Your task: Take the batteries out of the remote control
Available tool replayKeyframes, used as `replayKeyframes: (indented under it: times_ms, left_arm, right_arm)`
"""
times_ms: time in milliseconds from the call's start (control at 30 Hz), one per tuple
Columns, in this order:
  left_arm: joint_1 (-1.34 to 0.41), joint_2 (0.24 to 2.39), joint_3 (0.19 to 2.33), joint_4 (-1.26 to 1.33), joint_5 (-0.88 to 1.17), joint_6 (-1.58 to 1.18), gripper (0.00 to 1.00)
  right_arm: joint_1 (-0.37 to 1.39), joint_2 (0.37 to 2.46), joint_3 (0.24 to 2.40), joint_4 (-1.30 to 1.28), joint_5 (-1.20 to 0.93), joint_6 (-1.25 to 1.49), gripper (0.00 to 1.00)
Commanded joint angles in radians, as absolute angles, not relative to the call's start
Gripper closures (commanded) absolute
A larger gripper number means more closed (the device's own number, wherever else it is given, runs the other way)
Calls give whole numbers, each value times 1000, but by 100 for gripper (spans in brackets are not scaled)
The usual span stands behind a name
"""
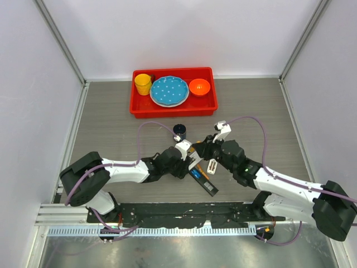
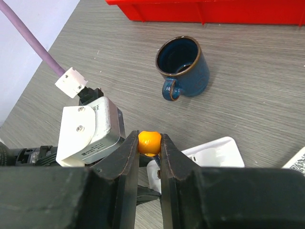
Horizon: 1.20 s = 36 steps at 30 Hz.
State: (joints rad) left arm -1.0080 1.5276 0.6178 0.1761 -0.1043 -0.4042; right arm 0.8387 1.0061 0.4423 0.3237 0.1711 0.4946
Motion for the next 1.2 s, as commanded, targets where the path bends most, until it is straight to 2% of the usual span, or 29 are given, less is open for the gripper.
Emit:
replayKeyframes:
  times_ms: [0,367,567,967,1167]
  left_arm:
    - [-1012,1551,601,101,-106,-423,100]
    - [-1012,1548,600,101,-113,-426,100]
    - [-1012,1536,598,97,-117,-426,100]
    - [-1014,1513,591,101,-123,-433,100]
    - [-1012,1506,588,104,-130,-440,100]
  right_arm:
    - [847,1069,472,357,135,500,99]
    - [847,1183,529,373,115,480,99]
    - [847,1184,546,357,120,480,99]
    - [738,1138,580,359,35,538,99]
    - [700,1089,575,316,60,531,99]
